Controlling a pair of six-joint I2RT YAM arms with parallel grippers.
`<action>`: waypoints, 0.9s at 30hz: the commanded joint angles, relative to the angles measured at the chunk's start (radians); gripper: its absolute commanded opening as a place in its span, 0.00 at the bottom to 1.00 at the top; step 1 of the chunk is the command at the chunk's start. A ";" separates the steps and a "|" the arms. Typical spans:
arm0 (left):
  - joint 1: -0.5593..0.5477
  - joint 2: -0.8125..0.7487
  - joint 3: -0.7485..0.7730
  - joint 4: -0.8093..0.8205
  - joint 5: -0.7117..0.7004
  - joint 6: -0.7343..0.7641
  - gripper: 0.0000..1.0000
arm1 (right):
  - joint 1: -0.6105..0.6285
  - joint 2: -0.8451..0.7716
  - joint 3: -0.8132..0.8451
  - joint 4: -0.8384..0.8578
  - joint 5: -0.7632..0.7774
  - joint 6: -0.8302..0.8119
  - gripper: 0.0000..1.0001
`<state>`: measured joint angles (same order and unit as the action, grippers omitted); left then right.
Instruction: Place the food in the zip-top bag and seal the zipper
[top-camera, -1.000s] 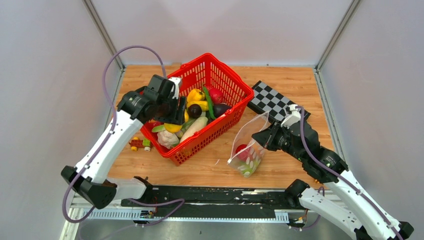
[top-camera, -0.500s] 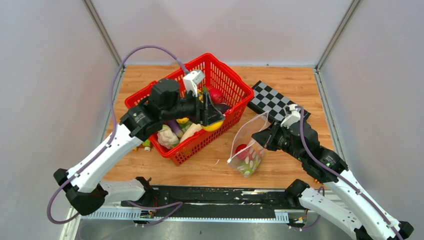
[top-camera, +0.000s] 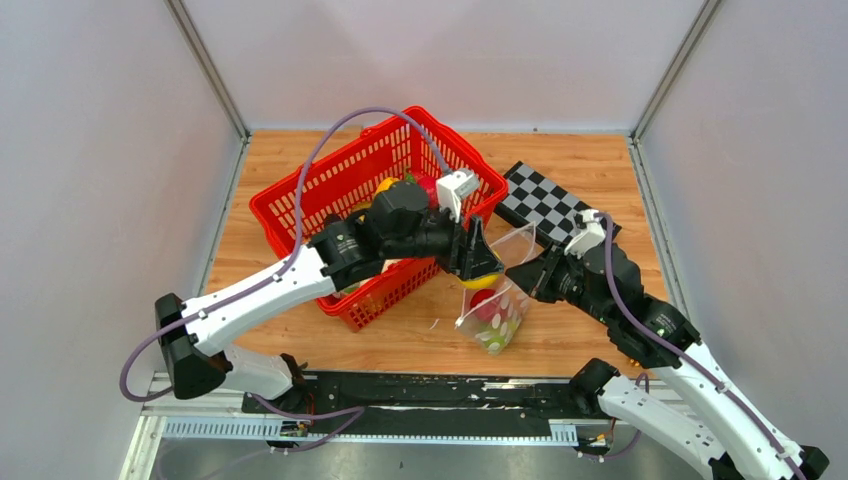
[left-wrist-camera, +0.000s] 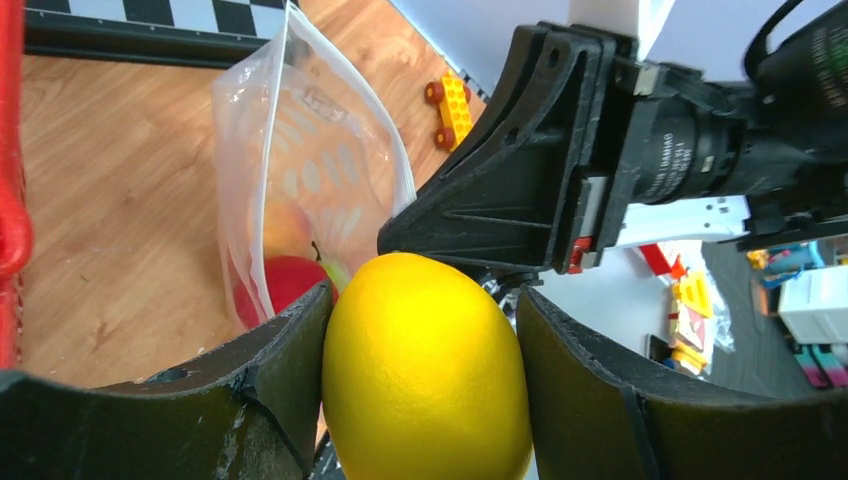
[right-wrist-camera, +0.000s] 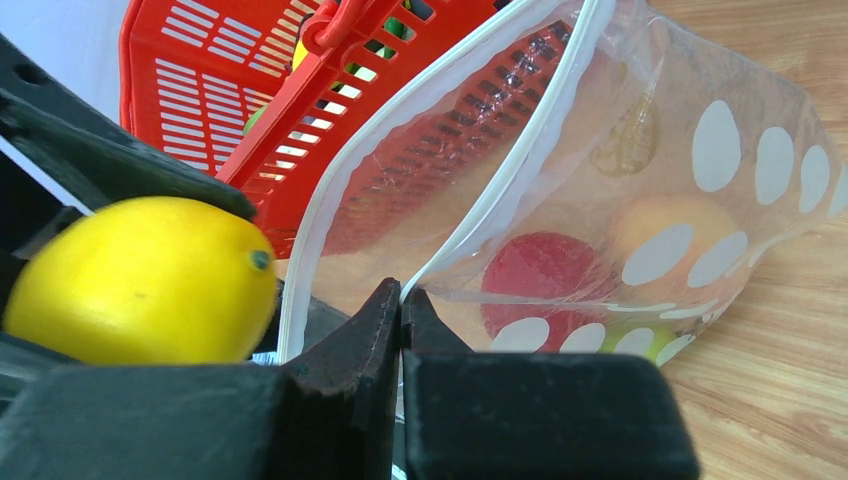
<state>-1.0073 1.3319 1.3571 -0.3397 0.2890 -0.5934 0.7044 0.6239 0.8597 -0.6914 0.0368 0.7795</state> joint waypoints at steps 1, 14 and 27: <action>-0.050 0.043 -0.005 0.059 -0.078 0.055 0.59 | 0.004 -0.016 0.050 0.019 0.012 -0.012 0.02; -0.079 0.131 -0.002 0.011 -0.263 0.110 0.65 | 0.003 -0.029 0.050 0.006 0.011 -0.010 0.02; -0.080 0.139 0.039 0.033 -0.229 0.121 0.95 | 0.003 -0.044 0.042 0.002 0.033 -0.010 0.03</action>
<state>-1.0786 1.4830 1.3437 -0.3553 0.0257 -0.4911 0.7044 0.5919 0.8719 -0.7174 0.0475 0.7795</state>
